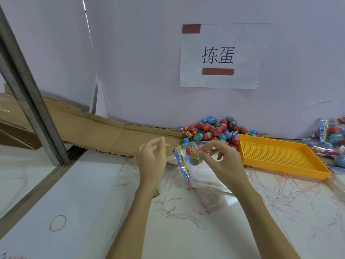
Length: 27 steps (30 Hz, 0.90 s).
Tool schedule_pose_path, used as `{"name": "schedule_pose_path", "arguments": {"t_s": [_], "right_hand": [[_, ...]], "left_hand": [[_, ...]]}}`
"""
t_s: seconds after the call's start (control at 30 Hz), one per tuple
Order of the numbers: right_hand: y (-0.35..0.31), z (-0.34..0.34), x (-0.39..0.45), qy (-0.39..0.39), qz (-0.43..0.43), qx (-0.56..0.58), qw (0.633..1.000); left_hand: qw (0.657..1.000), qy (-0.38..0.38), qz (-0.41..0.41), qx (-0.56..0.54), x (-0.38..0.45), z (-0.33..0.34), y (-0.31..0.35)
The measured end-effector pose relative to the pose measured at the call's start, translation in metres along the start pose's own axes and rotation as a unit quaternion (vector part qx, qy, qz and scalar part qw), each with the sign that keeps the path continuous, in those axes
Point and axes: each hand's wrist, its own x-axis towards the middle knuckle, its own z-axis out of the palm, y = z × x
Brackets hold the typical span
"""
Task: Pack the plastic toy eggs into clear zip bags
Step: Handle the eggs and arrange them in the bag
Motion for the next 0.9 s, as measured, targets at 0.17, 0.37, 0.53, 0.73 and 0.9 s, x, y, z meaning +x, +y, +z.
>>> {"name": "schedule_pose_path", "arguments": {"t_s": [0.17,0.37,0.53,0.73,0.9], "right_hand": [[0.000,0.007,-0.003,0.026,-0.040,-0.079,0.996],[-0.003,0.016,-0.009,0.046,-0.111,-0.107,0.987],[-0.006,0.015,-0.009,0.048,-0.153,-0.092,0.983],[-0.011,0.017,-0.009,0.014,-0.183,-0.078,0.980],[-0.017,0.020,-0.010,0.033,-0.168,-0.067,0.983]], "left_hand": [[0.993,-0.007,0.044,0.107,-0.010,0.016,0.003],[0.984,-0.122,0.120,0.050,-0.017,0.016,0.005],[0.955,-0.268,0.104,0.068,-0.021,0.017,0.002],[0.963,-0.222,0.142,0.057,-0.020,0.024,-0.001],[0.970,-0.121,0.161,0.134,-0.016,0.023,-0.001]]}}
